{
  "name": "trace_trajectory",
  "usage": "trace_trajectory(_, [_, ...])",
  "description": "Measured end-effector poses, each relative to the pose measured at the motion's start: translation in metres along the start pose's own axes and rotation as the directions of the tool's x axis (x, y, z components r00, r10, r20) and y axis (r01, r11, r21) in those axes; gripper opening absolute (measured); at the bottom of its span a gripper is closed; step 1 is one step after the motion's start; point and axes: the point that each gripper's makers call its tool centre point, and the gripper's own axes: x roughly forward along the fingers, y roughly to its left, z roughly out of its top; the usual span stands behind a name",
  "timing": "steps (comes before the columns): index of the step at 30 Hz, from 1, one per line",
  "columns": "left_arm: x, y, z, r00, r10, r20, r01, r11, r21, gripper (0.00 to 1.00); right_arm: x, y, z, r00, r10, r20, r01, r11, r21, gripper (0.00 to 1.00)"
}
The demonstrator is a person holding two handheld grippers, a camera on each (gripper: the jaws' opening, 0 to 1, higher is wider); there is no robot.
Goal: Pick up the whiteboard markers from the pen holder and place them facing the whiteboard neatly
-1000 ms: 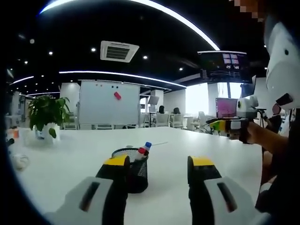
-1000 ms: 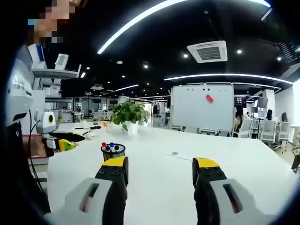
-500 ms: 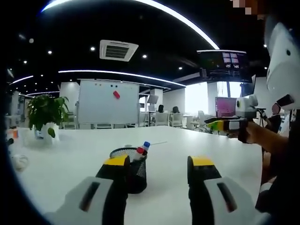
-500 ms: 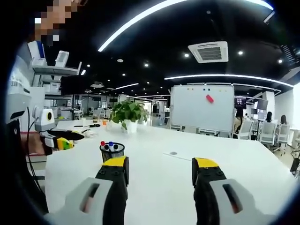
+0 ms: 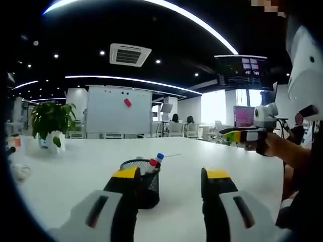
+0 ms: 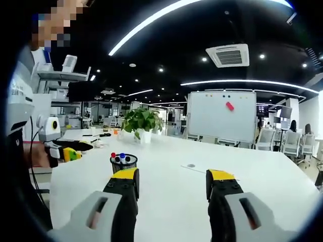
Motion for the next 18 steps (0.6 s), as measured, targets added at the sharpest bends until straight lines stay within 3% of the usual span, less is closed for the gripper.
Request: trace_trajectory(18, [0.000,0.000,-0.005,1.000,0.002,-0.016,-0.003,1.000,-0.021,0.53,0.011,0.005,-0.002,1.000,0.025,-0.005,-0.025,1.000,-0.001,0.55])
